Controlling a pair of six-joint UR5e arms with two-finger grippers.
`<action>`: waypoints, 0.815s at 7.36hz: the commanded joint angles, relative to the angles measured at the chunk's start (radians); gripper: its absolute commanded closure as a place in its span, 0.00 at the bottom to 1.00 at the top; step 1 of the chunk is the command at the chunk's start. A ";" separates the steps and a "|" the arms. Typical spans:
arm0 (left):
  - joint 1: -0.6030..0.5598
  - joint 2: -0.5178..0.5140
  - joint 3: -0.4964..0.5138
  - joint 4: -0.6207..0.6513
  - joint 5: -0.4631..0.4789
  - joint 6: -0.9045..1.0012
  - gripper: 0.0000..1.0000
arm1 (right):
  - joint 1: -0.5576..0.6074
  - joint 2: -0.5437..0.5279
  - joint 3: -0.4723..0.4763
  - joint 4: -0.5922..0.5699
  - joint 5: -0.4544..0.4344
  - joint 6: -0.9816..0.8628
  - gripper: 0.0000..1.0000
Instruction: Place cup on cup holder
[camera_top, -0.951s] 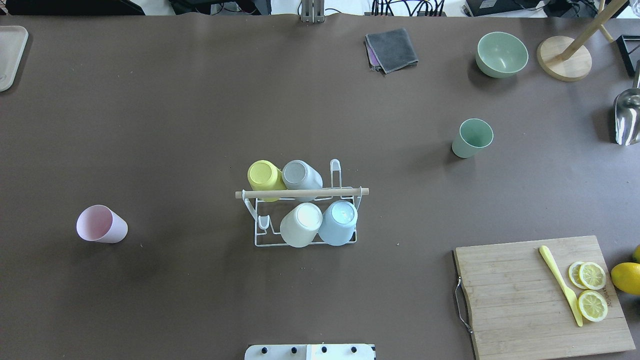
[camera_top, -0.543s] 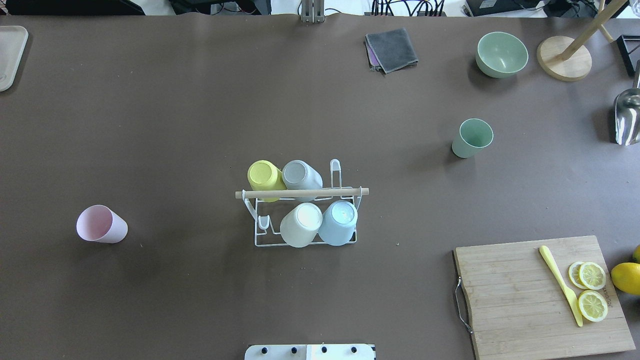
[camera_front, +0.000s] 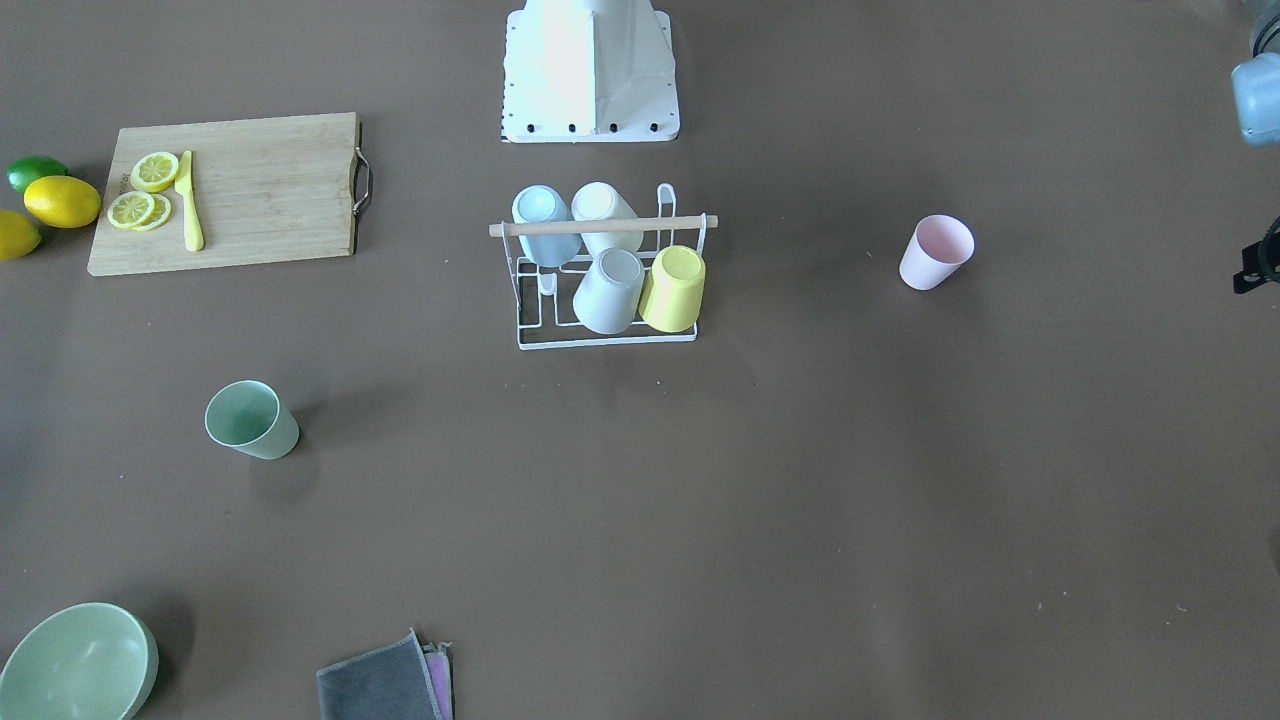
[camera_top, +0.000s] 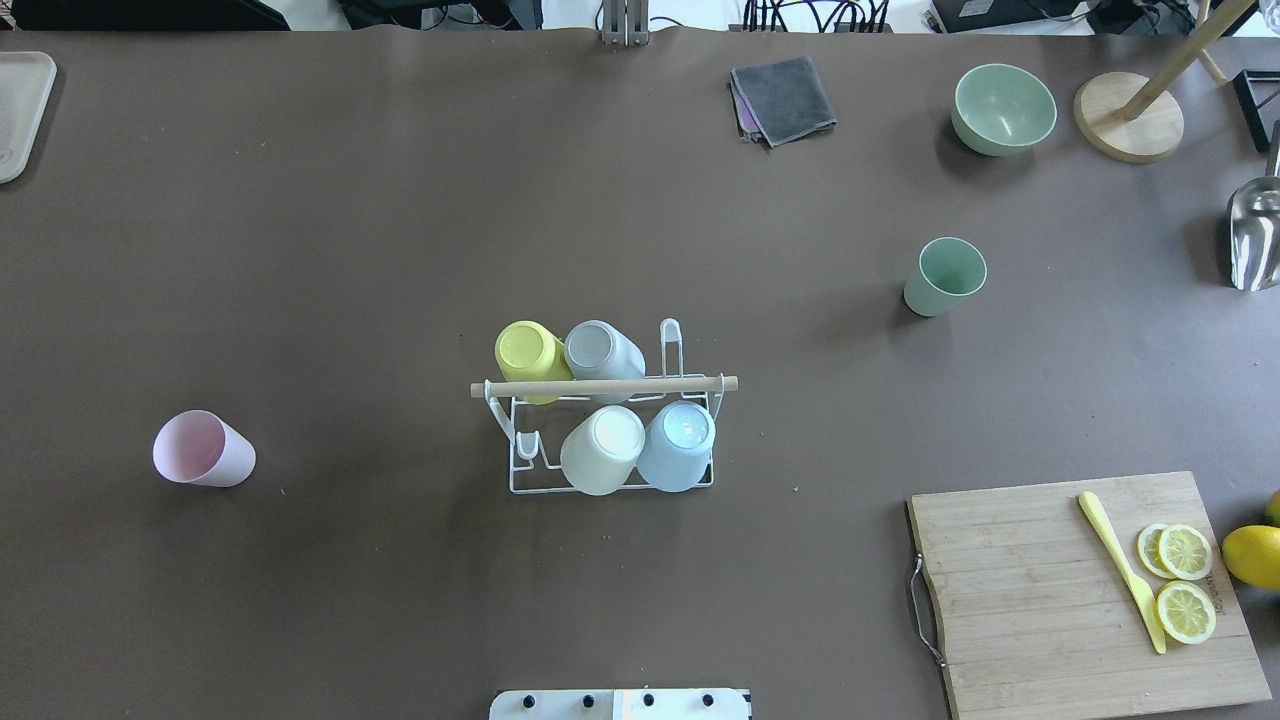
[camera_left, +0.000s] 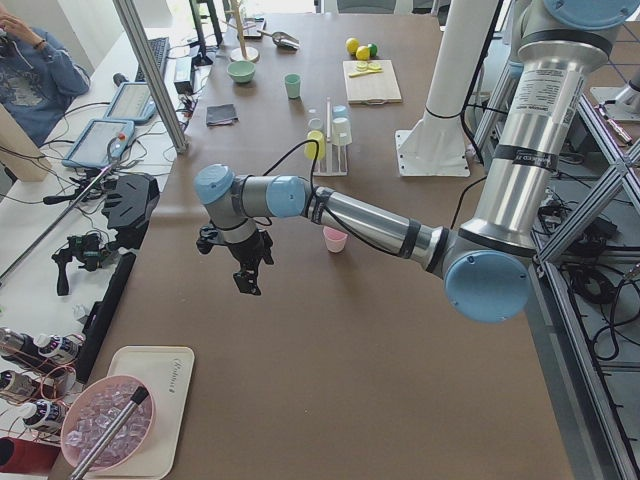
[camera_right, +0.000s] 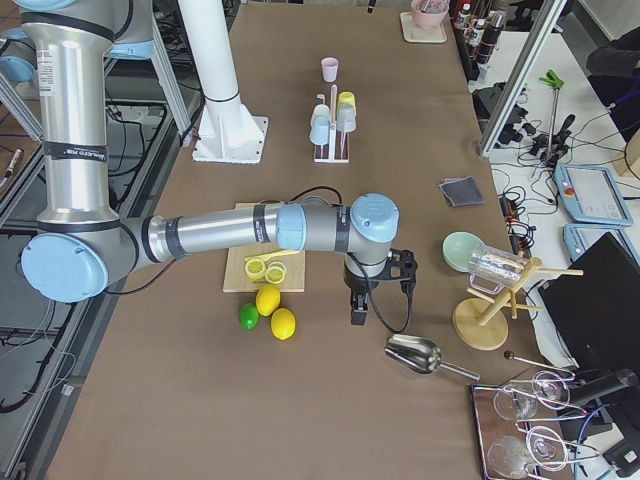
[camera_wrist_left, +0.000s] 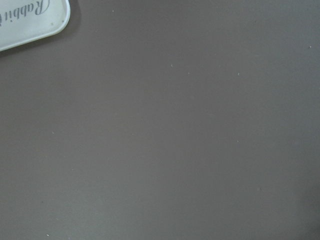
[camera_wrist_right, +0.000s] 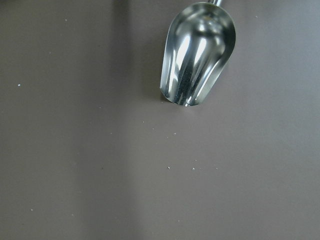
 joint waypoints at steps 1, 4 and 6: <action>0.086 -0.088 0.046 0.136 -0.001 -0.002 0.02 | -0.066 0.083 0.011 -0.005 -0.006 0.047 0.00; 0.221 -0.177 0.060 0.267 -0.001 0.003 0.02 | -0.130 0.217 -0.021 -0.080 -0.005 0.106 0.00; 0.238 -0.282 0.107 0.487 0.002 0.027 0.02 | -0.168 0.361 -0.125 -0.144 -0.005 0.107 0.00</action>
